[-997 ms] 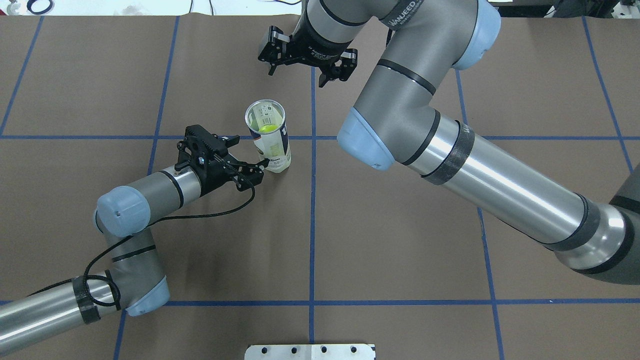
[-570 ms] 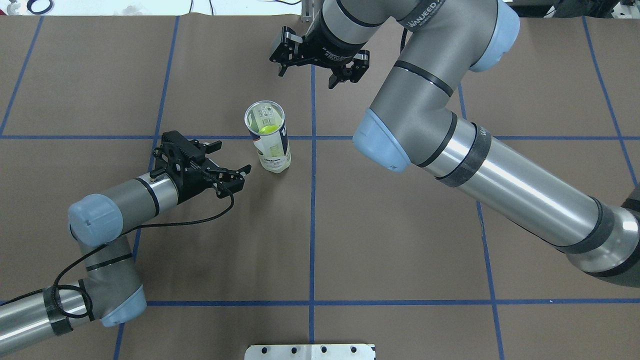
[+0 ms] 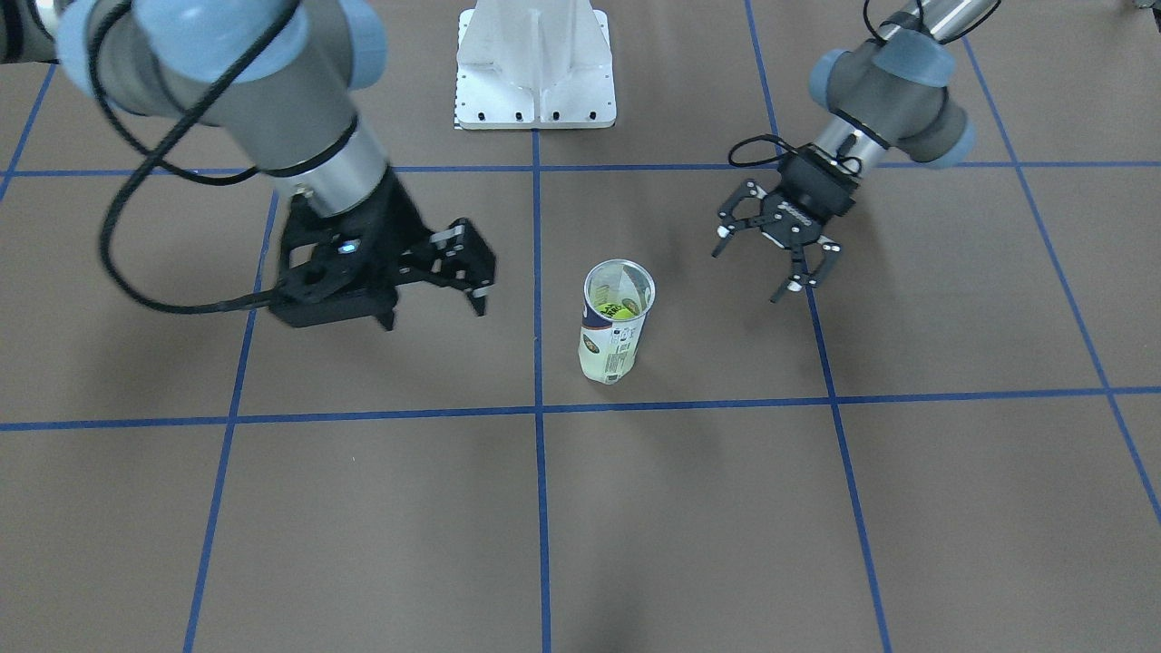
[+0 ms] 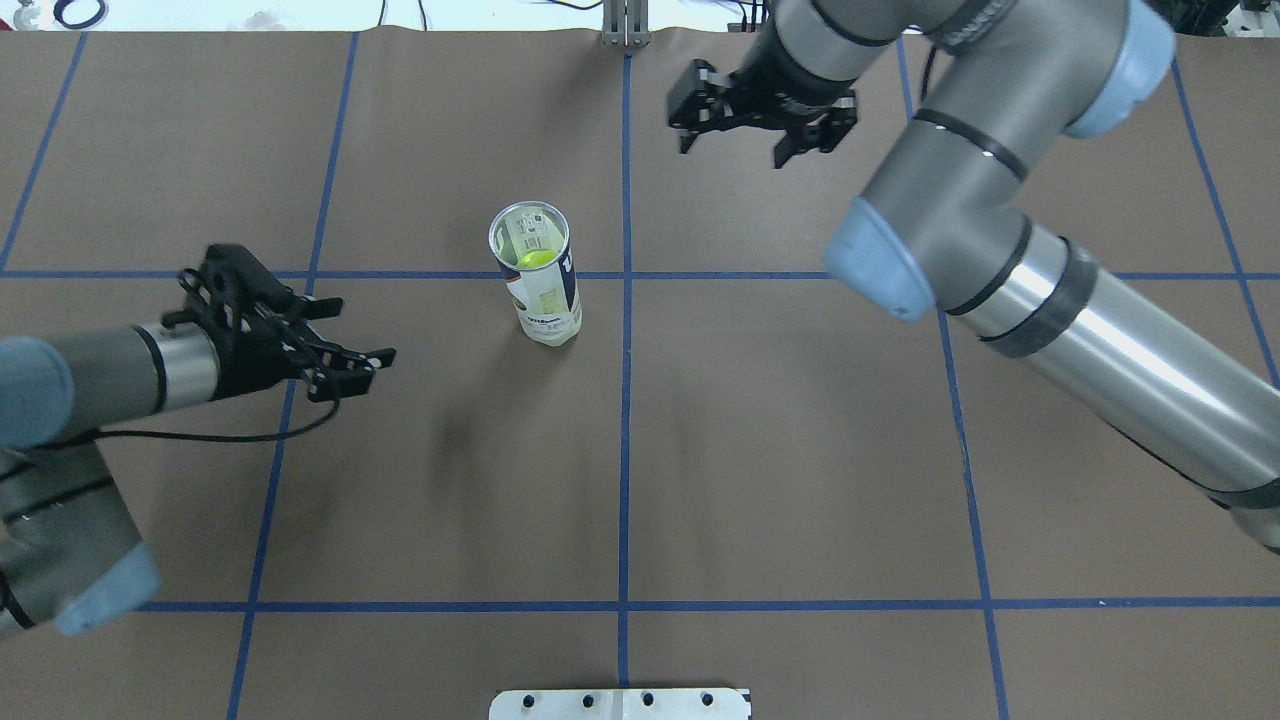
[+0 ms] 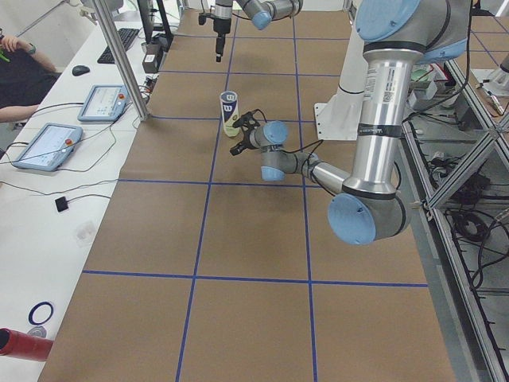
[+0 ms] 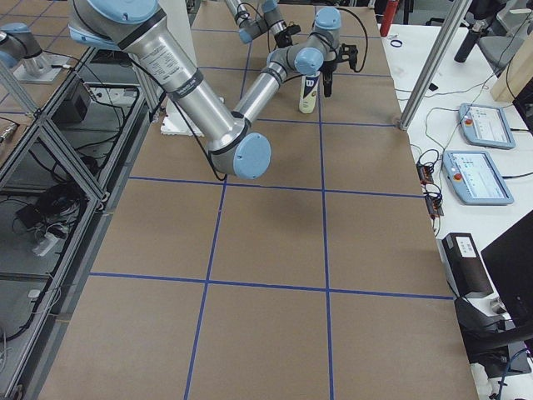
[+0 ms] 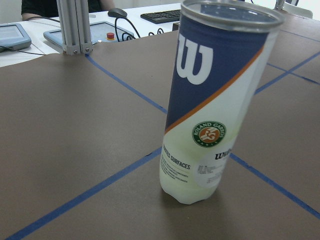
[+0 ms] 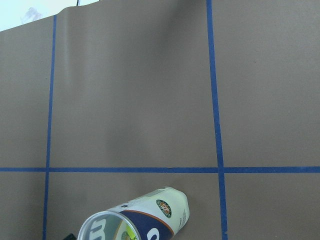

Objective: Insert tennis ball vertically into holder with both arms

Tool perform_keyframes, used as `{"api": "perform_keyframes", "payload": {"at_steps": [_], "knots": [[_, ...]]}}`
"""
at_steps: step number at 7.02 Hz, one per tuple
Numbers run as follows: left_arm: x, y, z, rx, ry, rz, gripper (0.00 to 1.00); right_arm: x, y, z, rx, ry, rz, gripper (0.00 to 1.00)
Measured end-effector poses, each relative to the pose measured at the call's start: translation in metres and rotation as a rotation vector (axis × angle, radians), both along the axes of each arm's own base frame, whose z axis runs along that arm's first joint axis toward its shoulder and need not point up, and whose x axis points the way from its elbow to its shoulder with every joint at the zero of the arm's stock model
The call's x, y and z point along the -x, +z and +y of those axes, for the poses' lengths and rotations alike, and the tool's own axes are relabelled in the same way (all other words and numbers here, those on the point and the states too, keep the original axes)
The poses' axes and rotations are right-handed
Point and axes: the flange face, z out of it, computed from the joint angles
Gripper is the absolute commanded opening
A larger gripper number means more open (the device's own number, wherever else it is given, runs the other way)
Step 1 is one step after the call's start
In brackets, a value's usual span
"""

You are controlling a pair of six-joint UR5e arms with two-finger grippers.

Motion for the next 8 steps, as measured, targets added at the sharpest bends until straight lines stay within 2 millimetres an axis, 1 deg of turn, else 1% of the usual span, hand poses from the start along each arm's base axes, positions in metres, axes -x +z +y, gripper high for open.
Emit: {"api": "perform_keyframes", "payload": {"at_steps": [1,2,3,4,5,6,7,8], "knots": [[0.069,0.024,-0.039,0.170,0.006,-0.083,0.99,-0.048,0.061,-0.015,-0.048,-0.060,0.099,0.99],[0.120,0.038,-0.064,0.292,-0.018,-0.121,0.99,-0.084,0.106,-0.024,-0.080,-0.116,0.174,0.99],[0.156,0.043,-0.083,0.365,-0.042,-0.140,0.99,-0.115,0.145,-0.032,-0.093,-0.160,0.223,0.99],[0.186,0.046,-0.099,0.413,-0.055,-0.165,0.99,-0.146,0.181,-0.039,-0.096,-0.196,0.242,0.99],[0.221,0.051,-0.115,0.434,-0.050,-0.204,0.99,-0.188,0.222,-0.045,-0.100,-0.239,0.237,0.99],[0.257,0.067,-0.127,0.437,-0.050,-0.246,0.99,-0.232,0.264,-0.048,-0.100,-0.271,0.218,0.99],[0.291,0.092,-0.136,0.456,-0.064,-0.274,1.00,-0.271,0.303,-0.045,-0.110,-0.301,0.205,0.99],[0.316,0.115,-0.139,0.478,-0.078,-0.289,1.00,-0.304,0.337,-0.038,-0.103,-0.308,0.199,0.99]]}}
